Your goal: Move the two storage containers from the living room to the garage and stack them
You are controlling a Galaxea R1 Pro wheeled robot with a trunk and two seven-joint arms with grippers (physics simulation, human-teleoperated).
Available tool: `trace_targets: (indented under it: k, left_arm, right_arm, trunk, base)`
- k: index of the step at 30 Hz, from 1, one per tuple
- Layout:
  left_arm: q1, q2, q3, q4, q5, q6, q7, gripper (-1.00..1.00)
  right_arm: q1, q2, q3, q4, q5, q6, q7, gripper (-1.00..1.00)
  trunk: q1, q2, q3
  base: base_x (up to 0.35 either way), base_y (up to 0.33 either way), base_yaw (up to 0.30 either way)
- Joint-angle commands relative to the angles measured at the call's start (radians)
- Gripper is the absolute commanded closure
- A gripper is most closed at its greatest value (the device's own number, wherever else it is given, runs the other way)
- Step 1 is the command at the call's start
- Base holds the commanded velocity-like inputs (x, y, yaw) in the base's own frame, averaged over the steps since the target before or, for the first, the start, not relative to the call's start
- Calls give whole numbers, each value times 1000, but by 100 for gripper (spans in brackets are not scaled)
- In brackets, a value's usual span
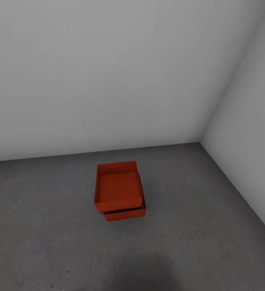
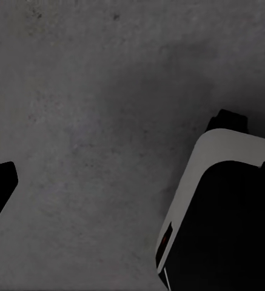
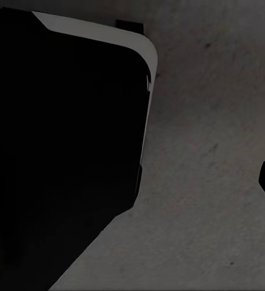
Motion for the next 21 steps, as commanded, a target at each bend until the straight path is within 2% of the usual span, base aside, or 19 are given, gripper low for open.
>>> trace_targets:
  k: [1,12,21]
  left_arm:
    - [0,0,-8,0,10,-2,2,-100]
    - [0,0,-8,0,10,-2,2,-100]
    - [0,0,-9,0,10,-2,2,-100]
  right_arm:
    - [-1,0,4,3,9,-5,-5,-100]
    - [11,1,4,3,10,-8,-5,-100]
    - [11,1,3,3,10,-7,28,-100]
  trunk:
    - [0,-1,1]
    - [0,-1,19]
    - [0,-1,33]
  base:
    - [0,0,0]
    - [0,0,0]
    - [0,0,0]
